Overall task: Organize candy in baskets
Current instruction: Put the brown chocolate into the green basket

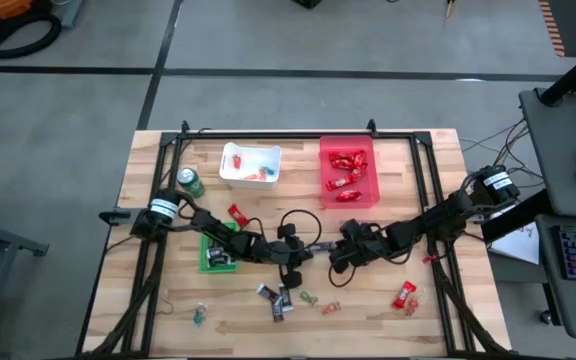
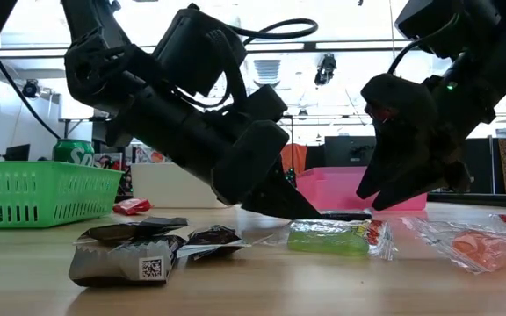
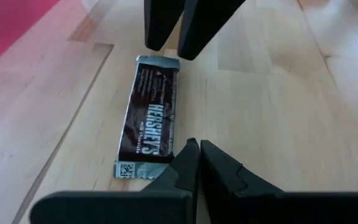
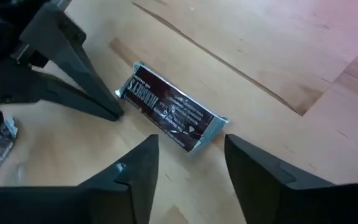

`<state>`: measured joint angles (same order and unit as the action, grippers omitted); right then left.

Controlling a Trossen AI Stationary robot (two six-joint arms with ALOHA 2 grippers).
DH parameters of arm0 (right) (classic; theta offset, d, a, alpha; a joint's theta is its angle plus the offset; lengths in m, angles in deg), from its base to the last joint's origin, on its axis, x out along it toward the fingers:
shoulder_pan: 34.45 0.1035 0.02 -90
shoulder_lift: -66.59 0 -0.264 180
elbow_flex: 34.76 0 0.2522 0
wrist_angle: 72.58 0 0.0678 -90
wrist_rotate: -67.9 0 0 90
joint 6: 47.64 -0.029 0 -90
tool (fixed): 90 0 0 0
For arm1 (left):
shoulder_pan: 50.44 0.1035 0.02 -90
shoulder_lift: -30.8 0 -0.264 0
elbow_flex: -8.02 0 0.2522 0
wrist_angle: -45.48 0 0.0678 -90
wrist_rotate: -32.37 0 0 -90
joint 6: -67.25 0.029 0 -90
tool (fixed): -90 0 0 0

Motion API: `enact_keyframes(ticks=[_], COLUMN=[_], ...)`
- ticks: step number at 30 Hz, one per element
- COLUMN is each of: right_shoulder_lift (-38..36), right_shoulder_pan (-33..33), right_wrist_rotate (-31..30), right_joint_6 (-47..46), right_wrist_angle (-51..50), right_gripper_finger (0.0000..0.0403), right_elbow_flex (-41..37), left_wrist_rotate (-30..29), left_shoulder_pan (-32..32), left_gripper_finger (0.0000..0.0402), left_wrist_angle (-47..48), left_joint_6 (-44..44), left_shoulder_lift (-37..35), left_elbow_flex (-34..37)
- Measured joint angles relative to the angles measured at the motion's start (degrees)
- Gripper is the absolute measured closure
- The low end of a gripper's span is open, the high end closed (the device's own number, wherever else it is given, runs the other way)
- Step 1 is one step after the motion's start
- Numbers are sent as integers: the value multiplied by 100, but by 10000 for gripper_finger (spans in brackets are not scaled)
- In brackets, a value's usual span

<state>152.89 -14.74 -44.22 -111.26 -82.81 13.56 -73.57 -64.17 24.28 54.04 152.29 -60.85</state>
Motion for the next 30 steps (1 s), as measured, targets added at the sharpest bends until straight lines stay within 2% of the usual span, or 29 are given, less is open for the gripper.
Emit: enact_keyframes(ticks=[6,12,19,30], right_shoulder_lift=[53,122,122,125], right_shoulder_pan=[-103,-151,-190,-249], right_wrist_rotate=[5,67,156,184], right_joint_6=[140,57,17,13], right_wrist_angle=[0,34,184,371], right_gripper_finger=[199,197,197,197], right_elbow_flex=[-45,-76,-88,-107], left_wrist_rotate=[47,709,308,316], left_shoulder_pan=[5,-12,123,349], left_gripper_finger=[402,402,401,401], left_wrist_angle=[21,230,704,589], left_joint_6=[-76,-15,559,254], left_shoulder_lift=[-30,-466,-706,-210], left_elbow_flex=[4,9,23,0])
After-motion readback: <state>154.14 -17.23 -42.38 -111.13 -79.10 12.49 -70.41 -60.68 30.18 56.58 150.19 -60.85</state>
